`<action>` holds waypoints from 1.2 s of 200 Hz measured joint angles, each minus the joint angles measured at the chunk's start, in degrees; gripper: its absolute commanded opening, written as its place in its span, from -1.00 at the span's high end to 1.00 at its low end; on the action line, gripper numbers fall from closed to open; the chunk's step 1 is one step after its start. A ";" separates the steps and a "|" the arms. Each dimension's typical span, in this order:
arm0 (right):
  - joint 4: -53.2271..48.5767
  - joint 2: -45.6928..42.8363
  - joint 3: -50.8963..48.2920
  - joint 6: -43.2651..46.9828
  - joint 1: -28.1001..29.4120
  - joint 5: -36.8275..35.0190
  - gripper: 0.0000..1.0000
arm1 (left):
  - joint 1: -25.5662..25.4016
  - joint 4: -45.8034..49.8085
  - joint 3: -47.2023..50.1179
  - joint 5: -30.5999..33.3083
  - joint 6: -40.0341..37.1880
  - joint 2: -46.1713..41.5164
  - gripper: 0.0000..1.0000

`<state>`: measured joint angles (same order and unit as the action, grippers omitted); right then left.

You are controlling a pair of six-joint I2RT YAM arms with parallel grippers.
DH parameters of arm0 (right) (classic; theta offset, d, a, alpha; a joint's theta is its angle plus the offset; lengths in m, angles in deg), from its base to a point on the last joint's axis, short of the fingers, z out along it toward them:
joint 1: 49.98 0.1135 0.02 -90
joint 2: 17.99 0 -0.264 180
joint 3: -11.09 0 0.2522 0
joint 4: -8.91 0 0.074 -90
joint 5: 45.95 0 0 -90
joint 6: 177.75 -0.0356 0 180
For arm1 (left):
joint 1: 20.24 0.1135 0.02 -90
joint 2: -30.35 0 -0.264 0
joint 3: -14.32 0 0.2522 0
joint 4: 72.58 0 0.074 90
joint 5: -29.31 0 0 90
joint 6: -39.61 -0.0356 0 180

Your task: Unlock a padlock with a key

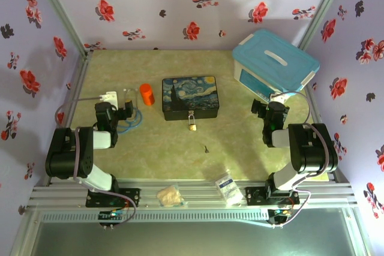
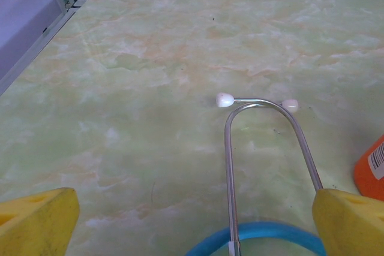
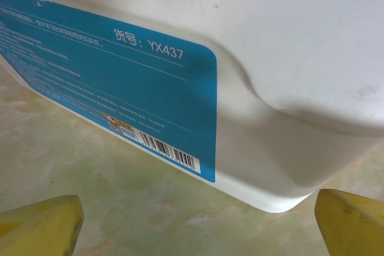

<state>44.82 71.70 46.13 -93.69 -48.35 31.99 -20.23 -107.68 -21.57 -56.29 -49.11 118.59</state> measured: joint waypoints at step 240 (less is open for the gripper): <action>-48.70 -36.35 9.09 -15.72 9.38 20.41 -0.92 | -5.64 46.25 -1.62 -16.59 32.89 -50.40 -0.99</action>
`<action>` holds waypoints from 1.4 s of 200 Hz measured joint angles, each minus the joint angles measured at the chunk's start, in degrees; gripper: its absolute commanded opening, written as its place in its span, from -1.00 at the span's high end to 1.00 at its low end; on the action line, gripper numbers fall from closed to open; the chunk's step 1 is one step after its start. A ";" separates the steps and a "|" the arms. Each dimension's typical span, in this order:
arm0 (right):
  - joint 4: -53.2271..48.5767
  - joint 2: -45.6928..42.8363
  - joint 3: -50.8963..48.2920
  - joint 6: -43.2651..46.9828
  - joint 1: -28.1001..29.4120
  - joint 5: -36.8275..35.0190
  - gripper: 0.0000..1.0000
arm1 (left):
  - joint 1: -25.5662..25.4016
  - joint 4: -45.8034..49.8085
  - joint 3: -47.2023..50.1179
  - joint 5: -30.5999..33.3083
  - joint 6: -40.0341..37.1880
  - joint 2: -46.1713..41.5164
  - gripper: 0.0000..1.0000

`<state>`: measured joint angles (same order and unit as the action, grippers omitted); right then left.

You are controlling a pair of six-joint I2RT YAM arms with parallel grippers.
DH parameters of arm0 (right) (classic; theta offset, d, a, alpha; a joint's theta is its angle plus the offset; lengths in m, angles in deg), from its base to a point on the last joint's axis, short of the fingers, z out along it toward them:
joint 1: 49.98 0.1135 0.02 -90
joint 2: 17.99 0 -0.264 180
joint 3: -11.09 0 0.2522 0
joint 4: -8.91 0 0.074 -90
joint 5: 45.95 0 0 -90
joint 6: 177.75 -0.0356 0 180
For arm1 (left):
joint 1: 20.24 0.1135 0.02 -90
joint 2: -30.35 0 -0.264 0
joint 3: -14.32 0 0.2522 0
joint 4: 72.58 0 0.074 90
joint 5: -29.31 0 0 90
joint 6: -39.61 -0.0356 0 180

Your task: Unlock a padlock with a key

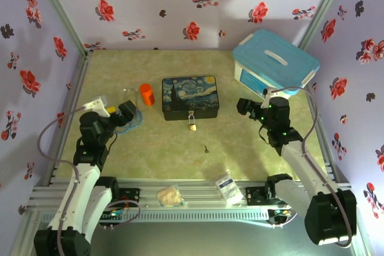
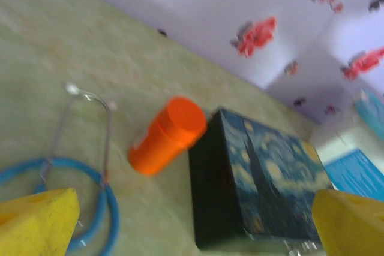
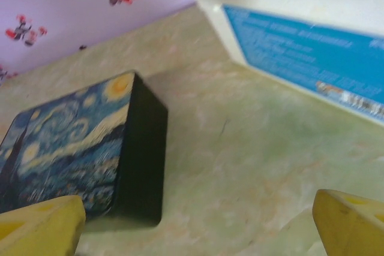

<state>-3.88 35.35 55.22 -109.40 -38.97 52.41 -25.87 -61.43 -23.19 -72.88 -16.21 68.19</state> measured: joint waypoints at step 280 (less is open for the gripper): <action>-1.64 24.94 -2.45 -23.63 51.63 -22.10 0.30 | -46.23 -7.76 -5.51 15.23 13.40 28.17 -1.00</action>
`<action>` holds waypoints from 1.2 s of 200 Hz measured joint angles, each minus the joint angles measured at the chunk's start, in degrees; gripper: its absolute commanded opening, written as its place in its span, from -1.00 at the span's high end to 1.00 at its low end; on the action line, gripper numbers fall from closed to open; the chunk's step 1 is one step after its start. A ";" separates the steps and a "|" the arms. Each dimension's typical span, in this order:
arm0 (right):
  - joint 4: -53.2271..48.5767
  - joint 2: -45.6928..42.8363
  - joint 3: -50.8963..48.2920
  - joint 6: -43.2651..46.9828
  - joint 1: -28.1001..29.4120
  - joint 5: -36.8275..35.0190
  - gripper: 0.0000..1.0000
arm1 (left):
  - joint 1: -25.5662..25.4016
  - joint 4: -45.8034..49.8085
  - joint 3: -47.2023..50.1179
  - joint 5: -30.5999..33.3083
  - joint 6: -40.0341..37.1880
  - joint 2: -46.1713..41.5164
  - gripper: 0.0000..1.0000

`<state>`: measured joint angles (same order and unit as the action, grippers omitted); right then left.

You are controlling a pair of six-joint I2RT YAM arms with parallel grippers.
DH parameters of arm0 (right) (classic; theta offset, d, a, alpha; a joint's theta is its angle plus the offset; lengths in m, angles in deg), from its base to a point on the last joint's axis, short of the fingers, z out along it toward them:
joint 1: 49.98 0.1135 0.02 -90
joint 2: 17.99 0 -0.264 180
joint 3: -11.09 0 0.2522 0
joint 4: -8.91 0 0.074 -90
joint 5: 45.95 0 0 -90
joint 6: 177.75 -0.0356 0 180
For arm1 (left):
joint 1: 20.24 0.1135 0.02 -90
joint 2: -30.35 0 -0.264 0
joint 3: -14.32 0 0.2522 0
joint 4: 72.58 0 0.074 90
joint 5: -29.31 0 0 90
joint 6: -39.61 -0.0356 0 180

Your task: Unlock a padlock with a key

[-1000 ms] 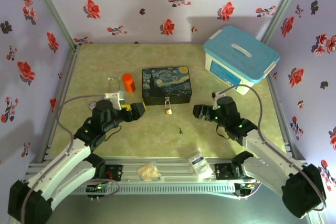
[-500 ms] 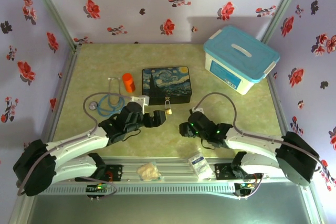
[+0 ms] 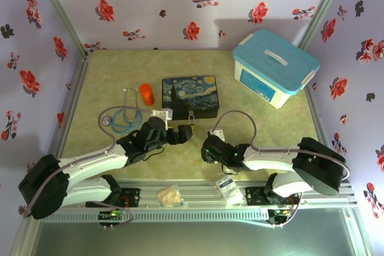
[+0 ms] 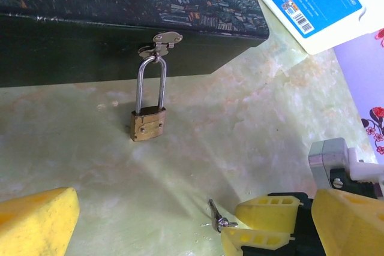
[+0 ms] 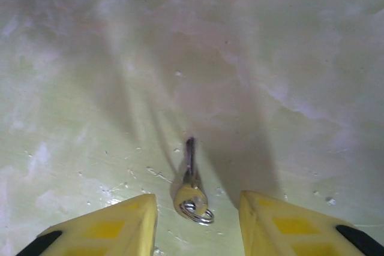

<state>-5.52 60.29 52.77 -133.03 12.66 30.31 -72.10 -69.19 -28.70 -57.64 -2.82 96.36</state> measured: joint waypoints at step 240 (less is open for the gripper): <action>1.33 -7.15 -5.62 3.87 -5.77 1.44 1.00 | -0.33 -4.70 0.07 -0.94 1.77 8.44 -0.75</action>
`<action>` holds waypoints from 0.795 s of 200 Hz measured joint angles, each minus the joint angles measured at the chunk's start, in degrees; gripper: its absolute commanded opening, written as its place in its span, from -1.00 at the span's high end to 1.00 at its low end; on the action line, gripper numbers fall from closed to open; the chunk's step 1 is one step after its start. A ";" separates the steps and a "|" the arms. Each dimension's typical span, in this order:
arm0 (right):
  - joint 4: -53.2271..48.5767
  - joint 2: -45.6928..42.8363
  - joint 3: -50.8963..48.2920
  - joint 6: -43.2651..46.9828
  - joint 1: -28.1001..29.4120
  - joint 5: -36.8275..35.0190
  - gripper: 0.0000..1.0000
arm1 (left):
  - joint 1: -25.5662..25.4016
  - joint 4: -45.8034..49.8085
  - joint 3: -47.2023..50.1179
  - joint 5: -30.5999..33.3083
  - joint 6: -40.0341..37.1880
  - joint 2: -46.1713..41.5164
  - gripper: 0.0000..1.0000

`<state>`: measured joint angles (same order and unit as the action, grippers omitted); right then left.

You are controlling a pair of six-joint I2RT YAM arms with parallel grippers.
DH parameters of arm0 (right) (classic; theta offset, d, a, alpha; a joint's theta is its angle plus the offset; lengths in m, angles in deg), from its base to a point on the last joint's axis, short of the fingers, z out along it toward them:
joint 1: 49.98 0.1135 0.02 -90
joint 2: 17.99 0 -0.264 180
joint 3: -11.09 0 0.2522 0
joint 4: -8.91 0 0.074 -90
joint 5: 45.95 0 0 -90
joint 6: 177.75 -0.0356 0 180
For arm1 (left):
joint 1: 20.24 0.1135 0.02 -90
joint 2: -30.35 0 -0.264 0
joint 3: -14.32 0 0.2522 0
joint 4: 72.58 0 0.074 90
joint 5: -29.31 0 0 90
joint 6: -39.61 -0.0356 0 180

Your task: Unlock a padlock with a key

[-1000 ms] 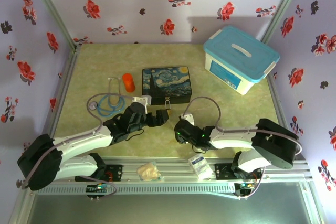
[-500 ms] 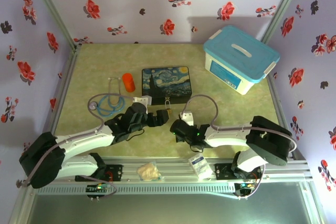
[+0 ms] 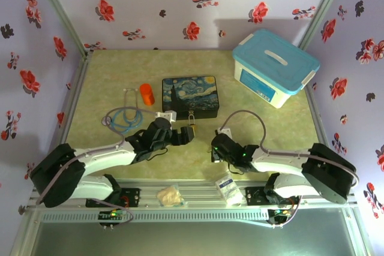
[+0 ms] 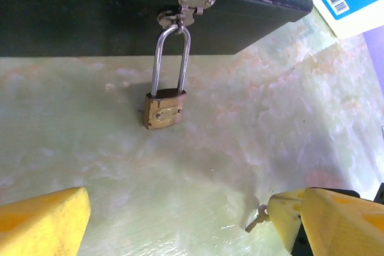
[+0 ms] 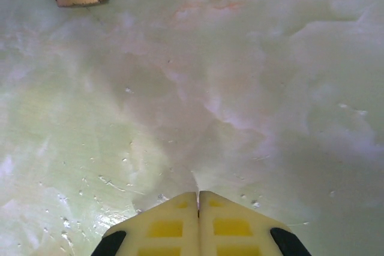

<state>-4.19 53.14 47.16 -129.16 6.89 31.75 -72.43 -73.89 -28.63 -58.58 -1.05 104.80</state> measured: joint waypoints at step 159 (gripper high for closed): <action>8.79 -14.45 -0.59 -2.43 -1.11 0.31 1.00 | -7.65 -30.99 9.40 4.24 31.54 4.66 -0.91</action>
<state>4.60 38.69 46.57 -131.59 5.77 32.06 -80.08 -104.88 -19.23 -54.34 30.49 109.46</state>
